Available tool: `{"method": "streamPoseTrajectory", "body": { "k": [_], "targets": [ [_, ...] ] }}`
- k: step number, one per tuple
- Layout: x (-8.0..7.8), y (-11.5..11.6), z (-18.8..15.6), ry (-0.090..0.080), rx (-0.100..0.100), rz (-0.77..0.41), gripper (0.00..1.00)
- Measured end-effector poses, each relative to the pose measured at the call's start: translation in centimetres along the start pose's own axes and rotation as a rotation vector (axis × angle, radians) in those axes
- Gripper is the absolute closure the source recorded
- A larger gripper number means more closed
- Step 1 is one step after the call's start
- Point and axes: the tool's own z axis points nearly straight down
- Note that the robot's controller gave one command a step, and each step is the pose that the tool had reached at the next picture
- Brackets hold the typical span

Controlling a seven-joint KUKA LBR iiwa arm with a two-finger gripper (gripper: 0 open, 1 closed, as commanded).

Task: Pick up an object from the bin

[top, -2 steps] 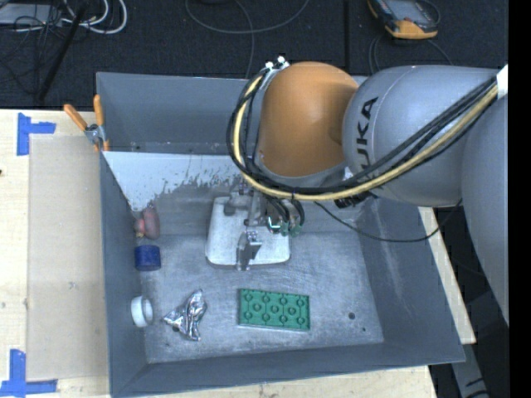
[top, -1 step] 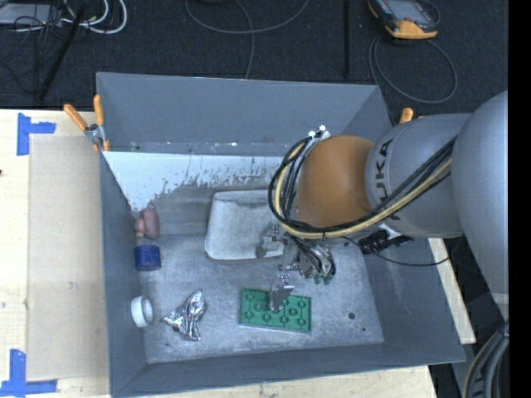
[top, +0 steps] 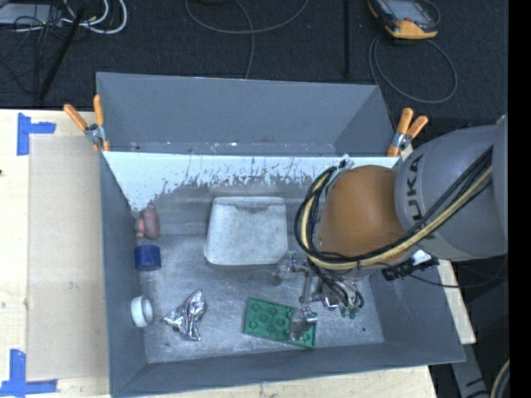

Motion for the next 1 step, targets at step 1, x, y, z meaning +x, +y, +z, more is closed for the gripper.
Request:
{"method": "streamPoseTrajectory", "body": {
  "k": [1],
  "targets": [
    [2.15,2.51,-0.94,-0.002,-0.001,0.098,0.0]
  ]
}}
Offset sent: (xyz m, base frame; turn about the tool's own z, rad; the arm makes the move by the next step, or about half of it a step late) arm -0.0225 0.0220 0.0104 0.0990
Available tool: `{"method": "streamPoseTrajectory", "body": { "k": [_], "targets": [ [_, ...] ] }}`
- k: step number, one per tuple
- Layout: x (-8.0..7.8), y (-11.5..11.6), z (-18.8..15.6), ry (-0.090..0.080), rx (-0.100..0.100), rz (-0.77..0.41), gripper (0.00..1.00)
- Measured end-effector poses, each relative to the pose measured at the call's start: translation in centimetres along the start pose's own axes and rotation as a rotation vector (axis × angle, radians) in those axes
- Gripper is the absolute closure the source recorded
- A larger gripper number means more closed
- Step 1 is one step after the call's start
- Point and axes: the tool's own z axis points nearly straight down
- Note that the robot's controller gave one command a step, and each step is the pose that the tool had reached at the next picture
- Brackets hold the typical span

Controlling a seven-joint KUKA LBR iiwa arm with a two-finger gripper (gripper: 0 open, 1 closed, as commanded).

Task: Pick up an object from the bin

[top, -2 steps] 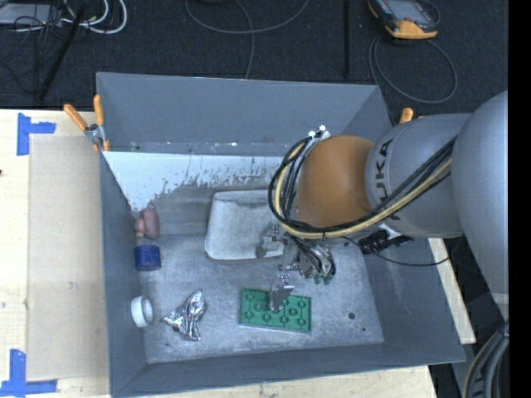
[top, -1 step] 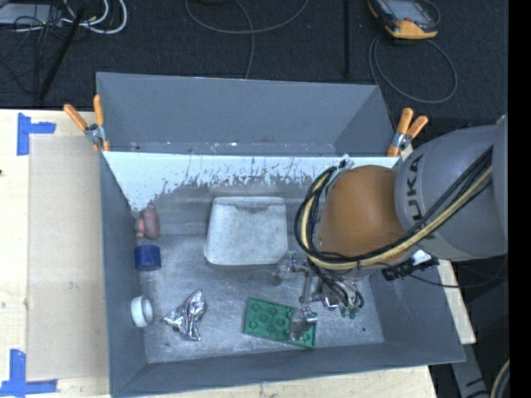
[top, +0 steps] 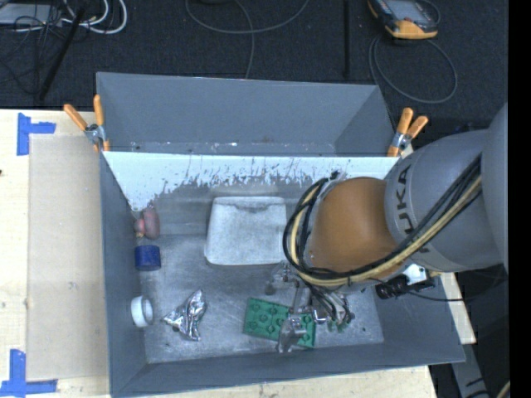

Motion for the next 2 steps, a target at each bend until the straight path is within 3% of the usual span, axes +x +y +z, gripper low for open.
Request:
{"method": "streamPoseTrajectory", "body": {
  "k": [1,2],
  "targets": [
    [0.3,-0.66,3.56,-0.032,-0.003,-0.018,0.0],
    [0.09,-0.65,3.51,-0.012,0.0,-0.015,0.0]
  ]
}}
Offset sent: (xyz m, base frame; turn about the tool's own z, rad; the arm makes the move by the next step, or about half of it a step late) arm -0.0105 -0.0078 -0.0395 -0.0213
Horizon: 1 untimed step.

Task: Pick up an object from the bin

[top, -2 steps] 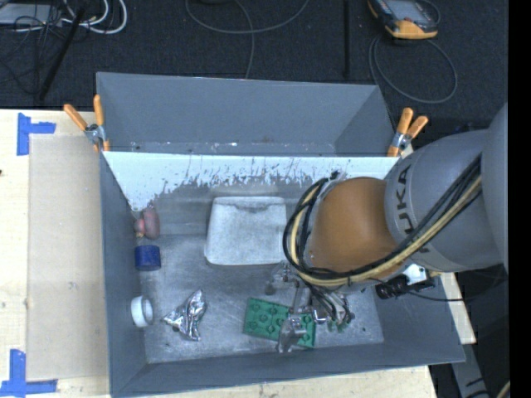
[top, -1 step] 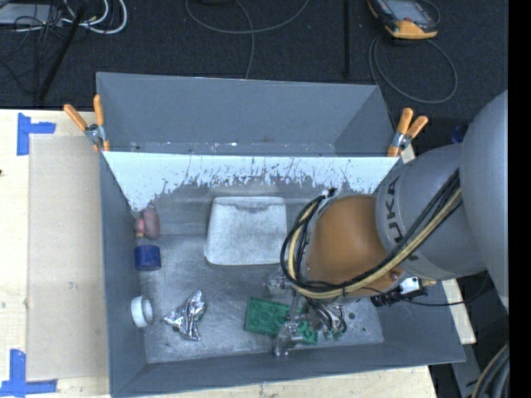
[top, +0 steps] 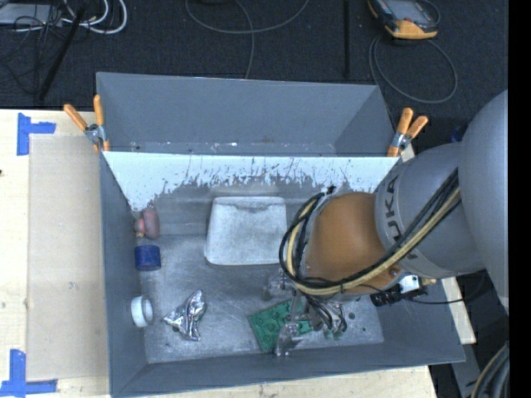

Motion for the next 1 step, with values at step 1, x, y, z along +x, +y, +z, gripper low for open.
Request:
{"method": "streamPoseTrajectory", "body": {
  "k": [1],
  "targets": [
    [0.09,0.04,-0.03,0.004,-0.001,0.001,1.0]
  ]
}}
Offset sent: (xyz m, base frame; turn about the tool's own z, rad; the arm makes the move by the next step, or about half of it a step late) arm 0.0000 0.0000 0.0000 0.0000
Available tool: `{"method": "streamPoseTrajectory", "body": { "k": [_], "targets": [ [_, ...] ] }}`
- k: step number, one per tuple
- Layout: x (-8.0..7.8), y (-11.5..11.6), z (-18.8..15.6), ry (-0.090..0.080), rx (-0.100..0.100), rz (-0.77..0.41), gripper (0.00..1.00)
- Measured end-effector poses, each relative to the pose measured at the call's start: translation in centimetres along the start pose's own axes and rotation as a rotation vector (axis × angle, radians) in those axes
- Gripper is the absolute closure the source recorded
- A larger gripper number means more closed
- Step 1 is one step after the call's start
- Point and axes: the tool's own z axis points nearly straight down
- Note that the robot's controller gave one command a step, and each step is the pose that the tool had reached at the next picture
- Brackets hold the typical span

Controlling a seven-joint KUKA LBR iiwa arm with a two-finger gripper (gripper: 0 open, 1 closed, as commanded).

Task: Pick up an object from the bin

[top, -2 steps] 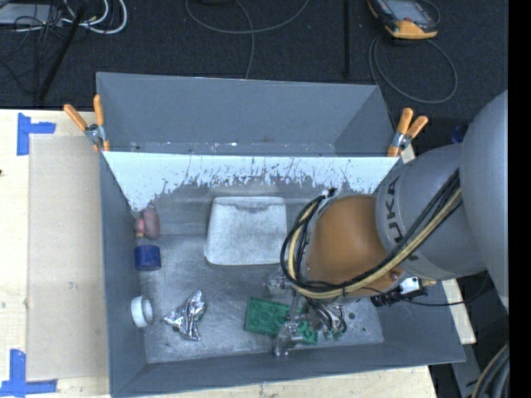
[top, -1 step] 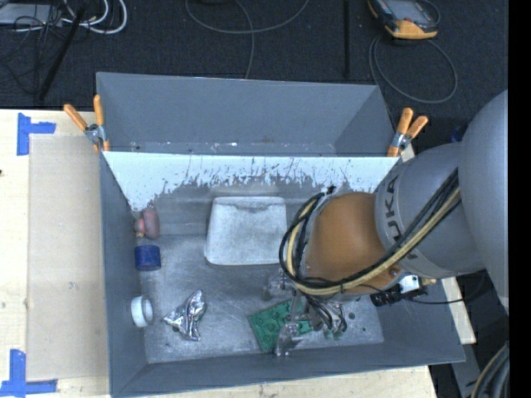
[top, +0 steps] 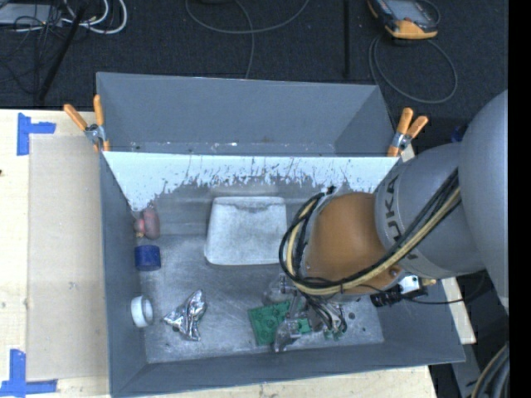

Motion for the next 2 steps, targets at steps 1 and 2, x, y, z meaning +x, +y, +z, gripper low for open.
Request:
{"method": "streamPoseTrajectory", "body": {
  "k": [1,2],
  "targets": [
    [0.0,0.0,-0.5,0.004,0.001,0.004,1.0],
    [-0.1,0.0,-7.1,-0.001,0.001,0.007,1.0]
  ]
}}
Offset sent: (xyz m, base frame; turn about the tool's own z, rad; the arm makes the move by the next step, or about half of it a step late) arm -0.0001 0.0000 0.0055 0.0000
